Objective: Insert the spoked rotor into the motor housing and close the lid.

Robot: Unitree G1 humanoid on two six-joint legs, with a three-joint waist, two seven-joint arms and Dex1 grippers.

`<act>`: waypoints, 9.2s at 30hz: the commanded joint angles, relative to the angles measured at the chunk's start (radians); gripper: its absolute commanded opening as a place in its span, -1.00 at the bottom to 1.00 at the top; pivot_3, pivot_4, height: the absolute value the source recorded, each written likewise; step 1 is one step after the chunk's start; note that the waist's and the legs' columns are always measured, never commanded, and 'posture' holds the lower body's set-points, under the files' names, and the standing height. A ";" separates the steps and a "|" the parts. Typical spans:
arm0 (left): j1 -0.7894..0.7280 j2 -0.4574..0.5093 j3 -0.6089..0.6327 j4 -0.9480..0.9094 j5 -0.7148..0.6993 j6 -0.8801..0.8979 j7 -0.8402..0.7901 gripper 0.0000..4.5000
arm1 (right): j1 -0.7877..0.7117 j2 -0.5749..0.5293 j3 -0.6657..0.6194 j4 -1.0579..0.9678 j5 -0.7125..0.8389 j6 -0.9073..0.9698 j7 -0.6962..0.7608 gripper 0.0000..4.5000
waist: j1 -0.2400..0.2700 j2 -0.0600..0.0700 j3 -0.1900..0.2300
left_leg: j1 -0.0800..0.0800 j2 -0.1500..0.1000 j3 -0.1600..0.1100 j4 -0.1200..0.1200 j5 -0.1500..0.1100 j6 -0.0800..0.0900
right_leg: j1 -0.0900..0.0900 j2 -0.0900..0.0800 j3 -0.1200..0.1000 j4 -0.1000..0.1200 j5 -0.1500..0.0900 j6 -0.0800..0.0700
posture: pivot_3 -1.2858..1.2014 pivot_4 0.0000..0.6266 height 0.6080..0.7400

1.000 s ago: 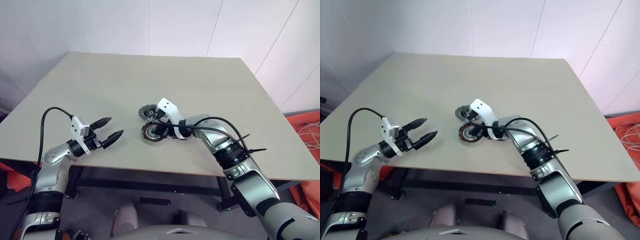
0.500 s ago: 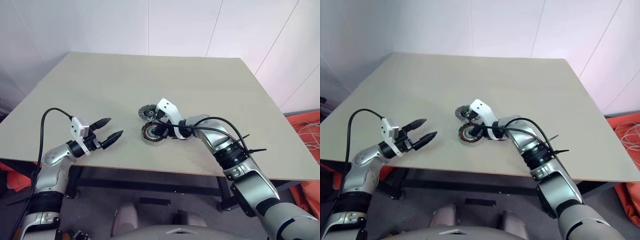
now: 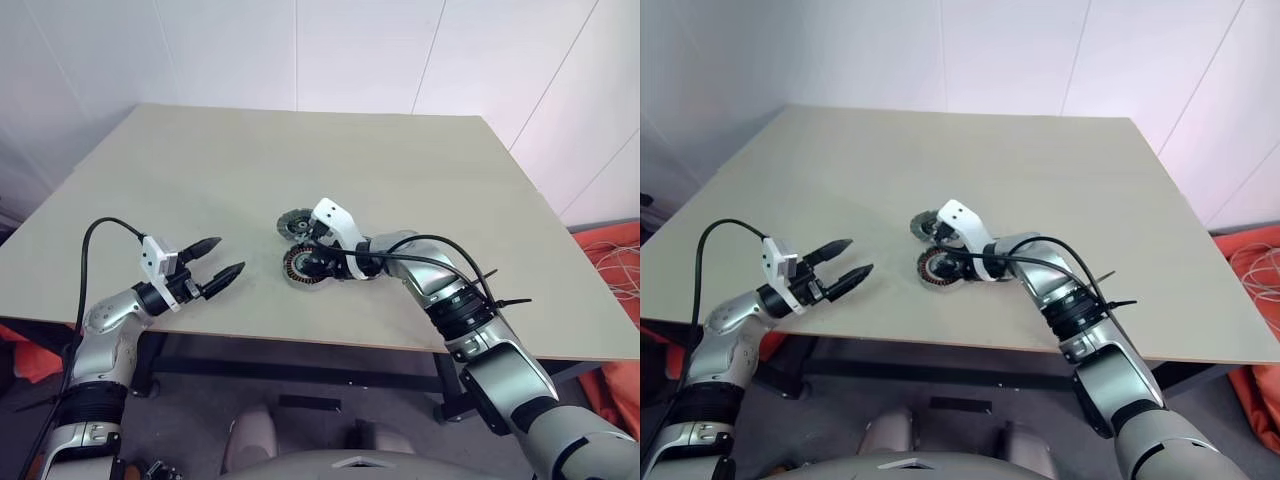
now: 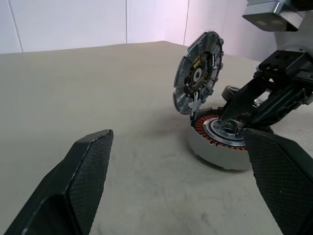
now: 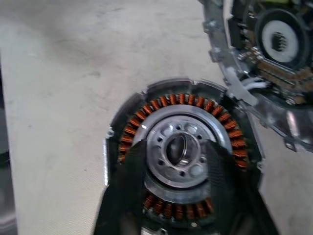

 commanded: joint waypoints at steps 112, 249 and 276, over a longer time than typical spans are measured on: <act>-0.025 0.009 0.012 -0.040 0.011 0.001 -0.002 1.00 | 0.130 -0.263 -0.324 -0.285 0.241 0.083 0.058 -0.74 | 0.005 0.000 0.000 | 0.000 0.000 0.000 -0.002 0.001 -0.002 | 0.000 0.000 0.000 -0.001 0.000 0.001 | 0.03 -1.00 1.00; -0.033 0.023 0.009 0.006 0.023 -0.034 -0.029 1.00 | 0.184 0.183 -0.588 0.120 1.571 0.418 -1.147 -0.85 | 0.002 0.000 -0.001 | -0.003 -0.002 0.019 -0.012 0.007 -0.012 | -0.015 -0.001 0.008 0.000 -0.003 0.010 | 0.03 -1.00 1.00; -0.046 0.010 -0.002 0.022 0.024 -0.041 -0.033 1.00 | 0.162 0.080 -0.619 0.004 1.671 0.411 -1.205 0.97 | 0.002 0.000 -0.001 | -0.003 -0.002 0.019 -0.011 0.007 -0.012 | -0.014 -0.001 0.008 0.001 -0.002 0.008 | 0.03 -1.00 1.00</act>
